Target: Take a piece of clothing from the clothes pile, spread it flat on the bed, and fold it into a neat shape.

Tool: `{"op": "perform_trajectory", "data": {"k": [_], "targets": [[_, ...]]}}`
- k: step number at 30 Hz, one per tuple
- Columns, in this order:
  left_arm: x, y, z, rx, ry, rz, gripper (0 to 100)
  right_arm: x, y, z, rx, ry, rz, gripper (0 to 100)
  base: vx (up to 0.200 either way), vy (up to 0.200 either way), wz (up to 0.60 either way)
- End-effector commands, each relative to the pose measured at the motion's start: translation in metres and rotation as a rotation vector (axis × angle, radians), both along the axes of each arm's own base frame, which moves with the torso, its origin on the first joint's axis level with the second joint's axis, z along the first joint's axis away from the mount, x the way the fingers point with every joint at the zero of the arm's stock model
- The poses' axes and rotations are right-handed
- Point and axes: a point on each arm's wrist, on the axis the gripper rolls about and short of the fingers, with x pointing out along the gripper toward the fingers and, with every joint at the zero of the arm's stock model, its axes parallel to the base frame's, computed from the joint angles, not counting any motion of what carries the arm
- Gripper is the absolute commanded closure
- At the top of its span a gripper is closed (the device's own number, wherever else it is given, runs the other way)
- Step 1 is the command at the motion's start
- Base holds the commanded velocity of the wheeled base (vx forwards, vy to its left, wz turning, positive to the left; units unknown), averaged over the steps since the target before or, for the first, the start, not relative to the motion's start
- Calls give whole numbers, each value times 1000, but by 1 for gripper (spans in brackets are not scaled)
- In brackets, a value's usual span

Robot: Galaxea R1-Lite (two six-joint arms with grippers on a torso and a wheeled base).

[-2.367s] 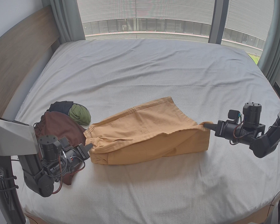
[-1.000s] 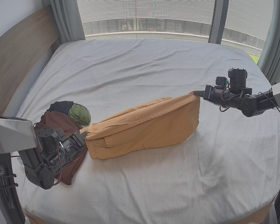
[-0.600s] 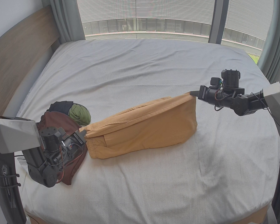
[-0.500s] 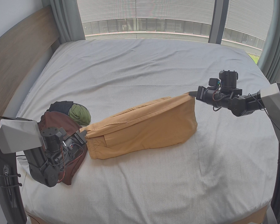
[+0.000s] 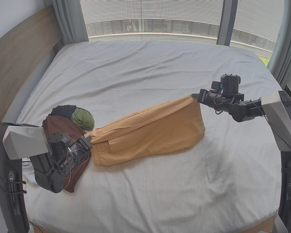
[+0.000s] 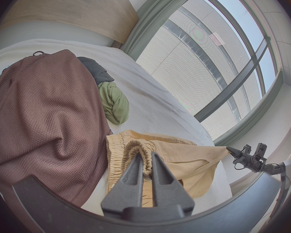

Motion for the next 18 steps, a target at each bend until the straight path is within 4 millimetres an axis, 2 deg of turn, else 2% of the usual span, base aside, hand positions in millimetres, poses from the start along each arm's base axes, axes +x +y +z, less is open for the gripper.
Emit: {"op": "perform_trajectory", "data": {"k": [1,5,6,8,9,12,15,18], "targets": [[2,0,-2,0,-1,1,100,4,1,-6,6,-3,2,100,0,0,0],[3,1,-3,-2,-1,4,100,7,4,-11,14,-13,5,100,0,0,0],[3,1,-3,-2,-1,4,0,7,6,-13,15,-18,6,100,0,0,0],[3,1,-3,-2,-1,4,0,8,7,-15,16,-22,9,100,0,0,0],[3,1,-3,-2,-1,4,0,8,8,-15,16,-24,11,0,0,0,0],[5,6,-2,2,-5,22,0,12,11,-13,24,-52,14,0,0,0,0],[9,13,1,9,-24,74,0,22,13,-19,44,-79,-8,0,0,0,0],[11,17,2,11,-31,102,0,21,14,-13,66,-93,-33,0,0,0,0]]}}
